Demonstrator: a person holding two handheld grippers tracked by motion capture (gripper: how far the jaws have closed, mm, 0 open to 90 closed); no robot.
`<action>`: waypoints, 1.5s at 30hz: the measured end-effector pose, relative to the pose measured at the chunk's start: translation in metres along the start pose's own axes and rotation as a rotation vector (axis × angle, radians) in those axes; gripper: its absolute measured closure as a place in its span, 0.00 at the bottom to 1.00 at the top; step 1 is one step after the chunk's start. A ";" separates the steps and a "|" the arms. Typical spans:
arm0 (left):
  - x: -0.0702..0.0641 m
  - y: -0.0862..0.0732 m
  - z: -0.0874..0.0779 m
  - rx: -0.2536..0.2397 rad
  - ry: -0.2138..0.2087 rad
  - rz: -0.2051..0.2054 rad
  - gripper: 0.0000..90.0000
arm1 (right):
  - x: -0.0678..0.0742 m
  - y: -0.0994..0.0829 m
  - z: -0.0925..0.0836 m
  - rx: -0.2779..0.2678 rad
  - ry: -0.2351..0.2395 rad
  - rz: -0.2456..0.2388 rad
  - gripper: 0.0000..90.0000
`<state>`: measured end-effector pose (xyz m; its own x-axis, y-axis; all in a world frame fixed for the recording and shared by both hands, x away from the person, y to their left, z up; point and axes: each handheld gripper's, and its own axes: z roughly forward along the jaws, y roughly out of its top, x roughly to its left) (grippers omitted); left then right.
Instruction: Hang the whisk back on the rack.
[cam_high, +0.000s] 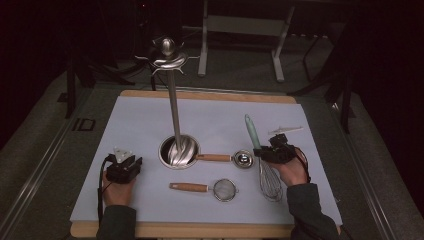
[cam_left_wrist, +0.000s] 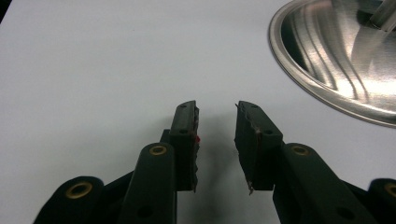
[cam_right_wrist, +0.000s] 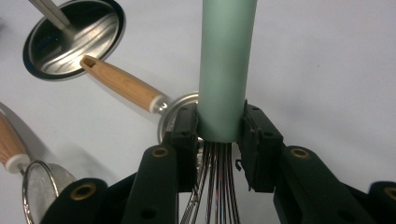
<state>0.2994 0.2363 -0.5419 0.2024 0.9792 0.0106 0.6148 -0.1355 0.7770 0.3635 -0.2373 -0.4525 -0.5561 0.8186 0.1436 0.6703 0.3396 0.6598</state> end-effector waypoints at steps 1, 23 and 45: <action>0.000 0.000 0.000 -0.001 0.000 0.001 0.77 | 0.001 0.000 0.000 -0.004 0.002 -0.005 0.77; 0.000 -0.001 -0.002 -0.019 0.001 0.006 0.78 | 0.039 0.013 -0.014 -0.128 0.096 -0.129 0.77; 0.000 -0.001 -0.002 -0.029 -0.001 -0.002 0.77 | 0.065 0.031 -0.022 -0.238 0.098 -0.262 0.77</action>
<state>0.2967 0.2369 -0.5412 0.2019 0.9794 0.0085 0.5931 -0.1292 0.7947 0.3373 -0.1835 -0.4065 -0.7460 0.6659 0.0093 0.3723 0.4055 0.8348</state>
